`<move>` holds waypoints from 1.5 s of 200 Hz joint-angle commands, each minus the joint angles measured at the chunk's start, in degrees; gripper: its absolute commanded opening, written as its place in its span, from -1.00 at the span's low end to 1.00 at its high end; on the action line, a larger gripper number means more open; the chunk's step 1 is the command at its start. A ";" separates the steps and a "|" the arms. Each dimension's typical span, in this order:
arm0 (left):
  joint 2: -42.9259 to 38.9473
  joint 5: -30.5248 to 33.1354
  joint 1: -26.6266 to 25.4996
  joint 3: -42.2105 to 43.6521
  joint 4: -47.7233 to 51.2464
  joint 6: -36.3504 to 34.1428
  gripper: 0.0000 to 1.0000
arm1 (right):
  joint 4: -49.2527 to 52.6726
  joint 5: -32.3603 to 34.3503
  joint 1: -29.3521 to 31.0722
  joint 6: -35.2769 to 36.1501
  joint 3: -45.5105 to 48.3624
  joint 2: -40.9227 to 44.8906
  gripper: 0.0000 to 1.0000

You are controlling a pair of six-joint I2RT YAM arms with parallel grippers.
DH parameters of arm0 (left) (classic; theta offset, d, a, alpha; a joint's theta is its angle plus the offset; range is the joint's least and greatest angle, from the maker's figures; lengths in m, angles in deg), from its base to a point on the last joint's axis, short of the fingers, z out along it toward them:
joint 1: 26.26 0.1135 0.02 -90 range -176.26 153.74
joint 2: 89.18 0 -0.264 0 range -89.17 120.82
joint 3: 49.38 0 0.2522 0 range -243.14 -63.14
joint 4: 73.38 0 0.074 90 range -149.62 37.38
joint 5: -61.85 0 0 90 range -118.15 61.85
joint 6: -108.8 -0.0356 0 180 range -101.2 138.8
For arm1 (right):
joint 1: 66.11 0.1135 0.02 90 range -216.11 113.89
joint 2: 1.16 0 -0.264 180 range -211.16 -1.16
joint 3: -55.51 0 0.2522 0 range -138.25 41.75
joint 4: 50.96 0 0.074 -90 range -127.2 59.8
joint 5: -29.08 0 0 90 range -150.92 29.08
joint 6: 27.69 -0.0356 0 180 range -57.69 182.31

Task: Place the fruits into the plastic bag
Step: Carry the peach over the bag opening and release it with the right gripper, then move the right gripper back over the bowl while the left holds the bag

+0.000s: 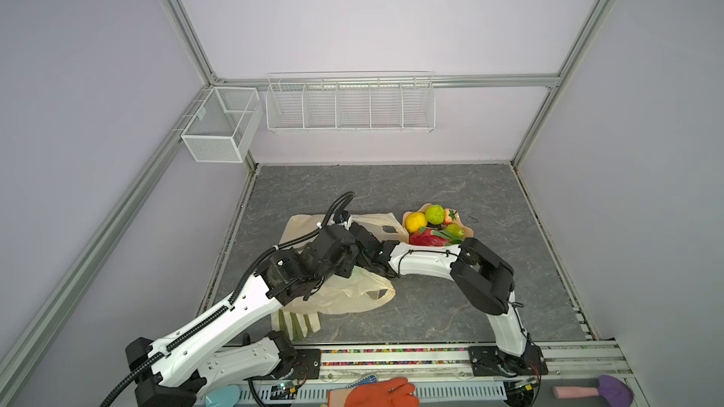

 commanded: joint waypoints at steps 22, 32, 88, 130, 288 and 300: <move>-3.41 3.25 -0.12 2.54 -2.98 1.13 -1.00 | -4.55 -8.26 0.27 -7.03 -0.23 -1.70 0.44; -4.24 3.84 -0.05 3.01 -2.57 1.41 -1.00 | -5.07 -9.64 -0.11 -7.13 0.69 -1.05 0.60; -7.85 5.03 -0.08 5.83 -0.61 3.71 -1.00 | -3.84 -11.57 -3.66 -6.55 8.23 7.85 1.00; -9.89 5.48 -0.03 6.97 0.10 4.80 -1.00 | 10.01 -7.64 -4.80 0.23 10.22 17.01 0.98; -10.38 2.60 -0.03 8.46 -4.56 4.11 -1.00 | 51.76 26.06 -15.36 15.51 10.51 47.81 0.88; -9.98 0.80 -0.03 8.61 -6.27 3.94 -1.00 | 54.03 27.82 -17.82 16.16 9.53 48.47 0.85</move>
